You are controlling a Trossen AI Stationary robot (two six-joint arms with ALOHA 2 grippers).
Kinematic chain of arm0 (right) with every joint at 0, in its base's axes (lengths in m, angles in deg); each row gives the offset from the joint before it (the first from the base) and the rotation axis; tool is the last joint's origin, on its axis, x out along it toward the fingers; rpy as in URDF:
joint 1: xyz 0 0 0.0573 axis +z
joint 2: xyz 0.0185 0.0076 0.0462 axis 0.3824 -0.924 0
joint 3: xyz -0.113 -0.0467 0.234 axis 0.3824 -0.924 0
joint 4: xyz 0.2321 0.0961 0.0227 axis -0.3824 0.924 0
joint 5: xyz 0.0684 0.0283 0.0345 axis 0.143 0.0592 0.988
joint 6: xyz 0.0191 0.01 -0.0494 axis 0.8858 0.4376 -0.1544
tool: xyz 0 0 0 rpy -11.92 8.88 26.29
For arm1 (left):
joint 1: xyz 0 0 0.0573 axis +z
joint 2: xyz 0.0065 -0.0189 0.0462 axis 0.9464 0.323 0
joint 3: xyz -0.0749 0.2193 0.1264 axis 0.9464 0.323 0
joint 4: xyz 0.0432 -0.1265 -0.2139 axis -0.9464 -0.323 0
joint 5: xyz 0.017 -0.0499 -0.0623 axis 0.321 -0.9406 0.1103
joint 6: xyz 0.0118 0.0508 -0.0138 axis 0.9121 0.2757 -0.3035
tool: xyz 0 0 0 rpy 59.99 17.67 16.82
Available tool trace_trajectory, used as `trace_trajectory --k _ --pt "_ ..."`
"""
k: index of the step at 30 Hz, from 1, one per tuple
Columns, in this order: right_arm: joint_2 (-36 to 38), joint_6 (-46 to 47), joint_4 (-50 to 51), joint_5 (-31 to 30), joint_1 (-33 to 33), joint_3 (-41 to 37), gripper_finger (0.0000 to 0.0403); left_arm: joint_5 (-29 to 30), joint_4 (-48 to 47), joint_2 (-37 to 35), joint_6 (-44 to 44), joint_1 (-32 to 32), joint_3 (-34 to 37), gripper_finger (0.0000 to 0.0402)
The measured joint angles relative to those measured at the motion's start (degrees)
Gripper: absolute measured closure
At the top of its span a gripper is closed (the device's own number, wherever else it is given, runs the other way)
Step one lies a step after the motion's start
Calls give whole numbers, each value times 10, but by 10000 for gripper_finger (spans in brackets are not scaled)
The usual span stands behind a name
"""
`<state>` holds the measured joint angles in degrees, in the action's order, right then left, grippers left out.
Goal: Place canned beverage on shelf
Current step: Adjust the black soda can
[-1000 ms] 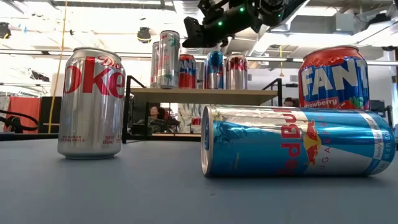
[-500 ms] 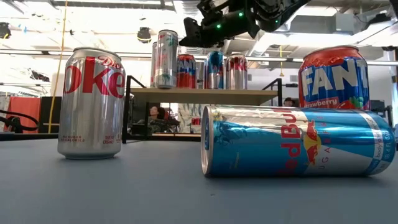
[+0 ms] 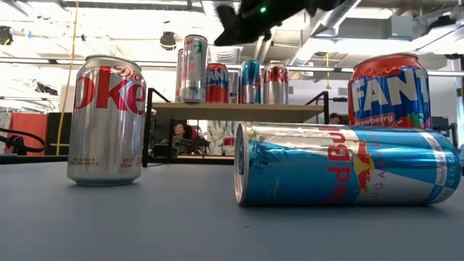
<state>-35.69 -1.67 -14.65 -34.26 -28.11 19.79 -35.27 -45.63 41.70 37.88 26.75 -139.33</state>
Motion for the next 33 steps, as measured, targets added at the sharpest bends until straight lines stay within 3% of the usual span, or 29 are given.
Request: trace_trajectory --k 6,14,20,25,29,33 --pt "-35 -12 -39 -3 -17 8 403 -1 4 0 -2 0 0 127" --pt "-35 4 -57 52 -45 9 403 0 4 0 -2 0 0 127" --pt "-42 22 -92 127 -70 9 403 0 4 0 -2 0 0 127" --pt "-43 9 -96 117 -74 9 403 6 4 0 -2 0 0 127" --pt "-42 -32 -89 22 -57 10 403 9 1 0 -5 0 0 127" --pt "-33 -26 -74 47 -29 10 403 9 -2 0 -9 0 0 127"
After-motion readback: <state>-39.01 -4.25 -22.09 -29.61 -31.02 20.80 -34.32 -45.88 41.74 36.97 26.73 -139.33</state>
